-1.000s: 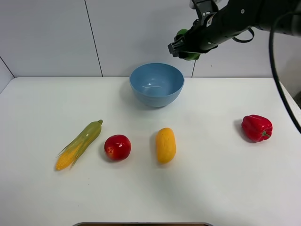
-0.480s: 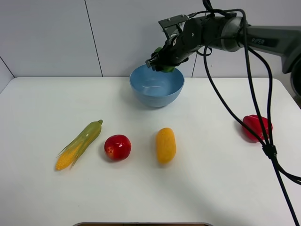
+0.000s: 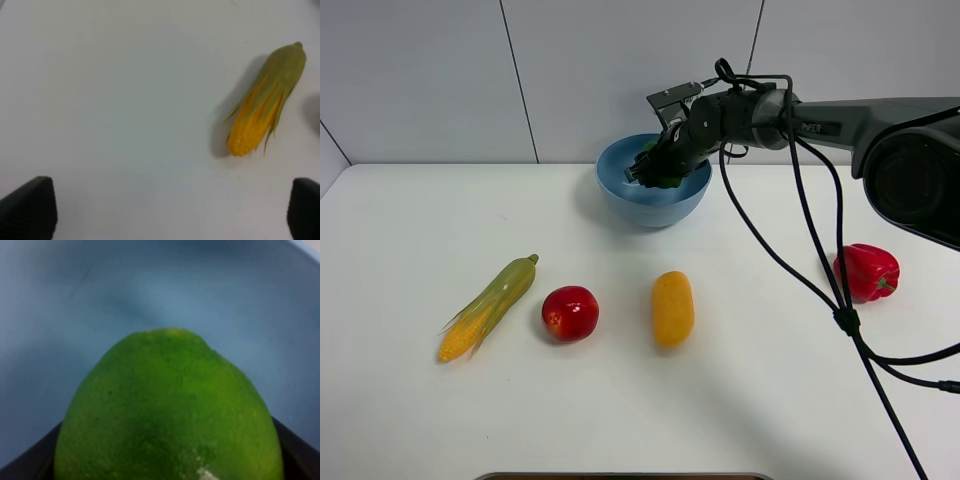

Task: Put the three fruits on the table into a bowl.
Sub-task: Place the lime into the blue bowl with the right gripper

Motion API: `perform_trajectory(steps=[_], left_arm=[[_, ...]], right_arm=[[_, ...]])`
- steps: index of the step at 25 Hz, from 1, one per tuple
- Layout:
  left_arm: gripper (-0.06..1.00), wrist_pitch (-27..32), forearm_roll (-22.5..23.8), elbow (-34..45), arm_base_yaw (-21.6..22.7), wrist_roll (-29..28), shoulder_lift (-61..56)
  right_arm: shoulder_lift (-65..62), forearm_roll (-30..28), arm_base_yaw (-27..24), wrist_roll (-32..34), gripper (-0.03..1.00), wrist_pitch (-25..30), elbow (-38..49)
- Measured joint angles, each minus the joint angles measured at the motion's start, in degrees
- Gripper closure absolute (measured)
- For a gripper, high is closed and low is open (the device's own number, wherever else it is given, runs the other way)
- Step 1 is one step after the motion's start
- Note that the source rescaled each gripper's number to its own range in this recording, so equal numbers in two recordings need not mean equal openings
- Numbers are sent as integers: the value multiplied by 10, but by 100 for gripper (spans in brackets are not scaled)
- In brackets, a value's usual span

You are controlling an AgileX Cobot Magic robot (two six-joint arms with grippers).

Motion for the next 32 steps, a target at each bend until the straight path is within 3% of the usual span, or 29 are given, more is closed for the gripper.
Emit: perform_trajectory(steps=[18, 20, 27, 32], left_arm=[[8, 0, 1, 0, 0, 0, 0], [8, 0, 1, 0, 0, 0, 0], [8, 0, 1, 0, 0, 0, 0], [8, 0, 1, 0, 0, 0, 0]], right_arm=[[10, 1, 0, -2, 79, -25, -2], [10, 1, 0, -10, 71, -26, -2], [10, 8, 4, -21, 25, -29, -2], [1, 12, 5, -21, 15, -25, -2]])
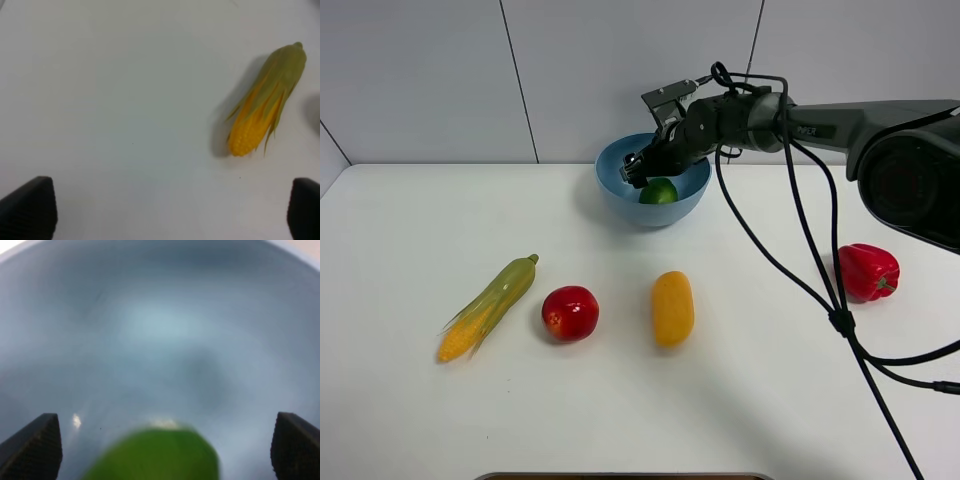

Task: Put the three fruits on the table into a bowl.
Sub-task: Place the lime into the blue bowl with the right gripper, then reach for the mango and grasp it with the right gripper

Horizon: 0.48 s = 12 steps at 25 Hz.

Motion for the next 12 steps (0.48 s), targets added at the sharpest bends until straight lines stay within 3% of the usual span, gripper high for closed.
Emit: perform_trajectory(steps=[5, 12], left_arm=[[8, 0, 0, 0, 0, 0, 0], [8, 0, 0, 0, 0, 0, 0]], right_arm=[[-61, 1, 0, 7, 15, 29, 0], [-183, 0, 6, 82, 14, 118, 0]])
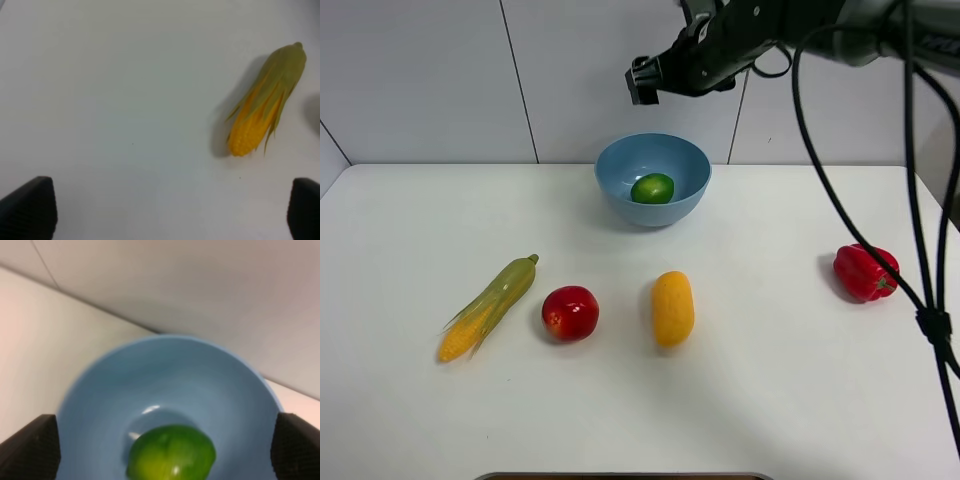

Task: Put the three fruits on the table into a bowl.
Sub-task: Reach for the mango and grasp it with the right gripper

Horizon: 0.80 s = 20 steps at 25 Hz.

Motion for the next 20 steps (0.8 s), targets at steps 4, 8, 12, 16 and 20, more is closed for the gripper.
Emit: perform_trajectory(steps=[4, 8, 12, 16, 20], left_arm=[[8, 0, 0, 0, 0, 0, 0], [8, 0, 0, 0, 0, 0, 0], [8, 0, 0, 0, 0, 0, 0], [8, 0, 0, 0, 0, 0, 0], [8, 0, 0, 0, 0, 0, 0]], right_arm=[[-64, -9, 19, 23, 14, 60, 0], [-116, -16, 53, 31, 14, 127, 0], [-152, -25, 88, 77, 14, 212, 0], [-188, -35, 116, 140, 14, 249, 45], [-238, -35, 139, 192, 14, 222, 134]])
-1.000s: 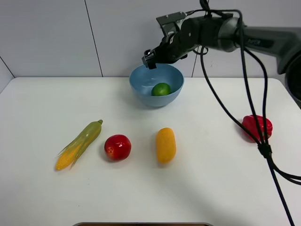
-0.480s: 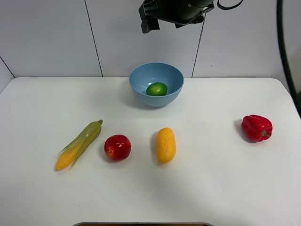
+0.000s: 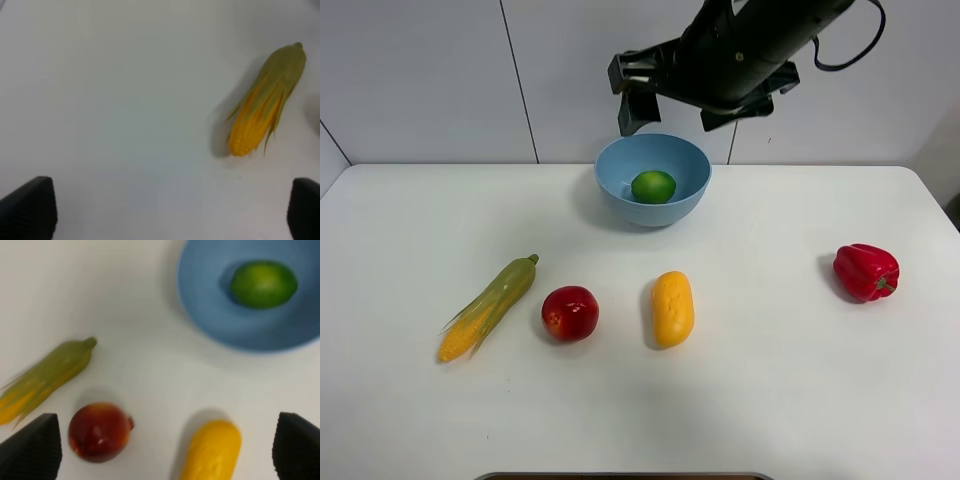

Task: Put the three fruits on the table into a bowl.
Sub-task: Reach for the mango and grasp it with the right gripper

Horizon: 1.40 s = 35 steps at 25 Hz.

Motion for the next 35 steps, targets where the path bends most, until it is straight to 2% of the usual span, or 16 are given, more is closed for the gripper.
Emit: perform_trajectory(steps=[5, 9, 18, 30, 35], left_arm=[[8, 0, 0, 0, 0, 0, 0], [8, 0, 0, 0, 0, 0, 0], [8, 0, 0, 0, 0, 0, 0], [8, 0, 0, 0, 0, 0, 0], [8, 0, 0, 0, 0, 0, 0]], right_arm=[[-41, 0, 16, 44, 14, -28, 108], [-39, -8, 16, 76, 14, -34, 157], [32, -15, 17, 137, 14, -54, 161], [128, 8, 17, 169, 14, -63, 161], [134, 9, 17, 233, 14, -49, 161]])
